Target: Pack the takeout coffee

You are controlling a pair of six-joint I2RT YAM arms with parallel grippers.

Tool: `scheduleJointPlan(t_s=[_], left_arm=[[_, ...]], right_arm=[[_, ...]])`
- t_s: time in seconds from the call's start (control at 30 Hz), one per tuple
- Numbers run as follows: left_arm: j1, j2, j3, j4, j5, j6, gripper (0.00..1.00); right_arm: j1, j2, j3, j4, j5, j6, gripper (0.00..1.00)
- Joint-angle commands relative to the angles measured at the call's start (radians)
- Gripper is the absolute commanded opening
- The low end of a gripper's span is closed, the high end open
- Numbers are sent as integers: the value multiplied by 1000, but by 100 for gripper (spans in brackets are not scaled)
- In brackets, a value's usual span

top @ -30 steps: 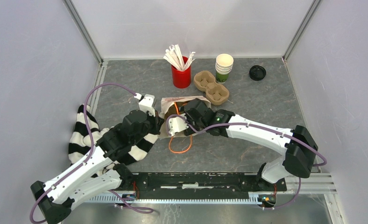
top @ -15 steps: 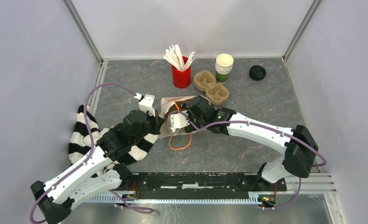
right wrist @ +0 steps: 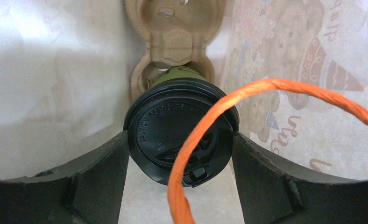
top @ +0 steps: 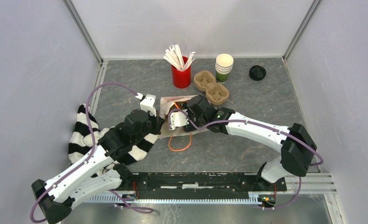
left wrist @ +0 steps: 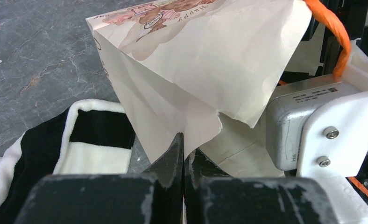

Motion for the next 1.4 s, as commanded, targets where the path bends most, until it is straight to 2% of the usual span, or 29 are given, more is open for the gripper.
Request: scheduleJointPlan(t_s=[0.0, 0.27, 0.53, 0.8, 1.03, 1.2, 1.37], left_arm=[[-4, 9, 34, -3, -13, 57, 2], [-4, 33, 78, -29, -18, 40, 2], [-4, 111, 211, -128, 23, -21, 2], [-4, 180, 354, -250, 100, -147, 2], [-2, 248, 471, -358, 148, -226, 2], [18, 282, 492, -394, 172, -272, 2], [41, 344, 544, -486, 105, -283, 2]], right_arm=[[-18, 8, 6, 24, -37, 55, 25], [-32, 31, 29, -20, -81, 124, 26], [-31, 81, 135, -175, -142, 265, 26], [-29, 68, 210, -371, -200, 405, 29], [-17, 40, 209, -468, -258, 525, 31], [-2, 81, 250, -533, -231, 587, 32], [4, 126, 255, -513, -188, 620, 32]])
